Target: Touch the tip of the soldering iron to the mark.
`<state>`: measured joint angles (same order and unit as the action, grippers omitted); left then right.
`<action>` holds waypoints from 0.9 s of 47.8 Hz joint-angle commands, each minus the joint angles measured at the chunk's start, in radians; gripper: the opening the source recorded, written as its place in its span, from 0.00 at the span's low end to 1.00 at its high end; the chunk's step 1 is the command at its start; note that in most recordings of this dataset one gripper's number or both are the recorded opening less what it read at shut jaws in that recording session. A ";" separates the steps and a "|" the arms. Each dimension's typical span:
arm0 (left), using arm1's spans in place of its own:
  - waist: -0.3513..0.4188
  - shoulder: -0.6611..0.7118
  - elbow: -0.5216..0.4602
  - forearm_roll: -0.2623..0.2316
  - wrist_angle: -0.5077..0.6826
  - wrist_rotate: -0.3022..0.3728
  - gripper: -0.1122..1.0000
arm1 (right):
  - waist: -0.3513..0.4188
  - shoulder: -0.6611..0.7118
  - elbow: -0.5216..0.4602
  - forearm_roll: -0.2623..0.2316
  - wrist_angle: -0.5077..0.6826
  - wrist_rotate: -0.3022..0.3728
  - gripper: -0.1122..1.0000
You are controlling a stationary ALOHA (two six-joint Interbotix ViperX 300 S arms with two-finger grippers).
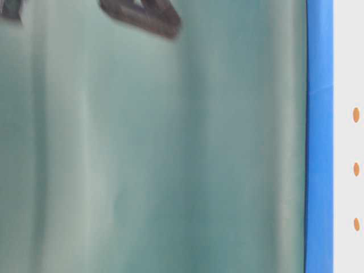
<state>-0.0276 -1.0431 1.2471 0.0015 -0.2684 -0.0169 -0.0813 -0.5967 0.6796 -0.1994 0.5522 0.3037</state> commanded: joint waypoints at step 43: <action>0.003 0.000 -0.012 0.002 -0.002 -0.002 0.10 | -0.017 -0.532 0.534 0.009 -0.341 0.008 0.87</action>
<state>-0.0276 -1.0477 1.2471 0.0015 -0.2592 -0.0169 -0.0966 -1.1428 1.2210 -0.1933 0.2393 0.3083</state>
